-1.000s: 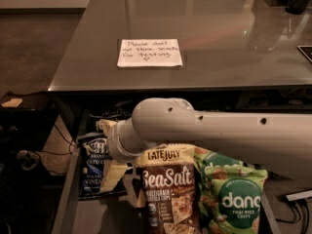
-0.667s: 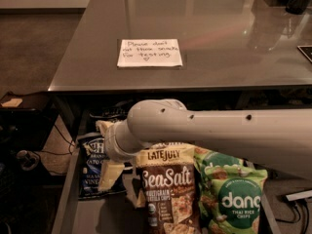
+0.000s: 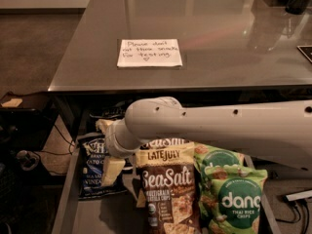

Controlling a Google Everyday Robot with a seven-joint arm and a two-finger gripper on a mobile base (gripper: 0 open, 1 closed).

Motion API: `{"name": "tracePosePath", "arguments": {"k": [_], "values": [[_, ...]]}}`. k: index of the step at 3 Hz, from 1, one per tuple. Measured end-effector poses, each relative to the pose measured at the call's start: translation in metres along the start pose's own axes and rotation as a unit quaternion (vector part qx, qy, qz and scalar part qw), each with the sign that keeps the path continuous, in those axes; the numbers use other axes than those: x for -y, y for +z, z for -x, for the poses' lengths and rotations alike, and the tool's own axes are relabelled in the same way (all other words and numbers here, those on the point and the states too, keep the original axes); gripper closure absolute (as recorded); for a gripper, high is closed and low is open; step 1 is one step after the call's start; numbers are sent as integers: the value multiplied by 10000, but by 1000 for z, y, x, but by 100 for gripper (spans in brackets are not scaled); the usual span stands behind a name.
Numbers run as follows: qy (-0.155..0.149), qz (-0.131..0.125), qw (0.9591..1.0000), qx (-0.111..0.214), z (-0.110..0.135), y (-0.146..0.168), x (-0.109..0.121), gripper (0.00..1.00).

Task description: Pick blue chip bag from top drawer and place on counter

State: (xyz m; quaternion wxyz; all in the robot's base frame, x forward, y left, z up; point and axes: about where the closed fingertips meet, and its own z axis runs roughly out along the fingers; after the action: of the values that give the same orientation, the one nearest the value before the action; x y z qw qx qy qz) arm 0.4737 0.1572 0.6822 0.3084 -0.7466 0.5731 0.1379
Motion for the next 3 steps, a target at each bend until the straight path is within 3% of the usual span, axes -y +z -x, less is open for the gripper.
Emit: {"name": "tracePosePath", "arguments": {"k": [2, 3], "values": [[54, 138, 9998, -143, -19, 19, 4, 0], [67, 201, 9997, -153, -23, 26, 3, 19]]}}
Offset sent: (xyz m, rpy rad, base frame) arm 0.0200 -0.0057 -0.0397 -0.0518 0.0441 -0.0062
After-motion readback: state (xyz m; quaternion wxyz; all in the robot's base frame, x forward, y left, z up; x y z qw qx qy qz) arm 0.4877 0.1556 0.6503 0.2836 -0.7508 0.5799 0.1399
